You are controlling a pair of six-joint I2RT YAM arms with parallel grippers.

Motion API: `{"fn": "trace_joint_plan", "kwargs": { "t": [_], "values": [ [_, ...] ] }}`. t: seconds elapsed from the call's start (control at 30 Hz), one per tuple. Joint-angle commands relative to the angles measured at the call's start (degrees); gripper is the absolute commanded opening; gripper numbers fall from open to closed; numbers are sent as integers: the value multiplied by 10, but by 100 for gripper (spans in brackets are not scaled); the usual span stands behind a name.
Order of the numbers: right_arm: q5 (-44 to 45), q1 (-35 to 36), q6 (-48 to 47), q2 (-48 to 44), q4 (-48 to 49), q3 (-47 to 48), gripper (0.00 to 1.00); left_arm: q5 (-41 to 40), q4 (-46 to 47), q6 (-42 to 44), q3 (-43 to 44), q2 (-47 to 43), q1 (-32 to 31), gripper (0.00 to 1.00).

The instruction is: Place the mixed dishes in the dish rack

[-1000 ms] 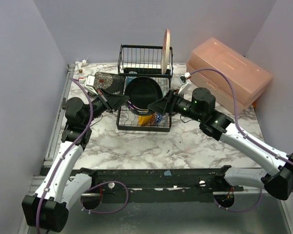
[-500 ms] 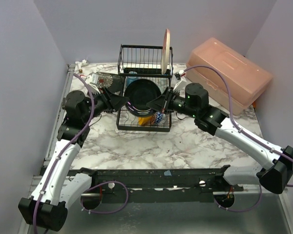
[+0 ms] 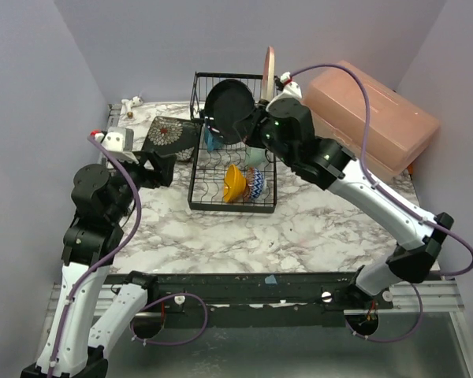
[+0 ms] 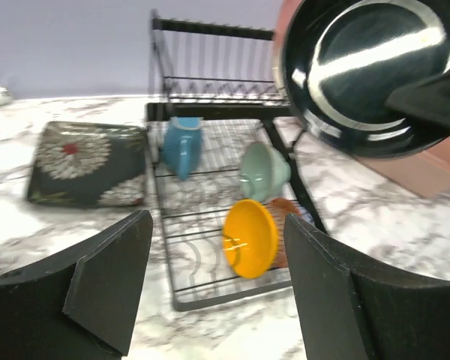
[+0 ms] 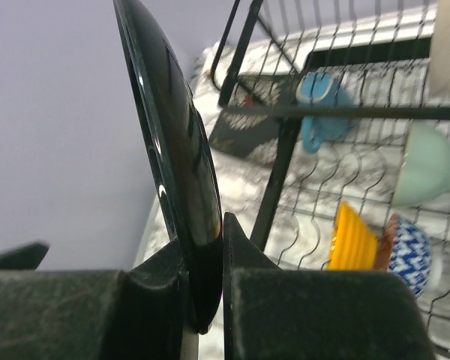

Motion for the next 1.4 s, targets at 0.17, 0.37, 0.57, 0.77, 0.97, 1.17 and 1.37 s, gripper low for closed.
{"fn": "trace_joint_plan", "kwargs": {
  "t": [0.17,0.37,0.57,0.77,0.97,1.17,1.37],
  "values": [
    [319,32,-102,203,-194,317,0,-156,50,81,-139,-52,-5,74],
    [424,38,-190,285,-160,402,0,-151,60,81,-149,-59,-5,74],
    [537,39,-331,318,-4,381,0,-137,61,78,-152,-52,-6,73],
    [609,38,-593,346,324,308,0,-136,61,77,-154,-52,-7,73],
    [621,37,-850,412,601,301,0,-136,61,78,-155,-55,-8,73],
    [560,34,-589,420,289,366,0,-130,61,78,-154,-56,-9,73],
    [520,19,-487,427,175,402,0,-129,61,77,-155,-55,-9,73]
  ]
}}
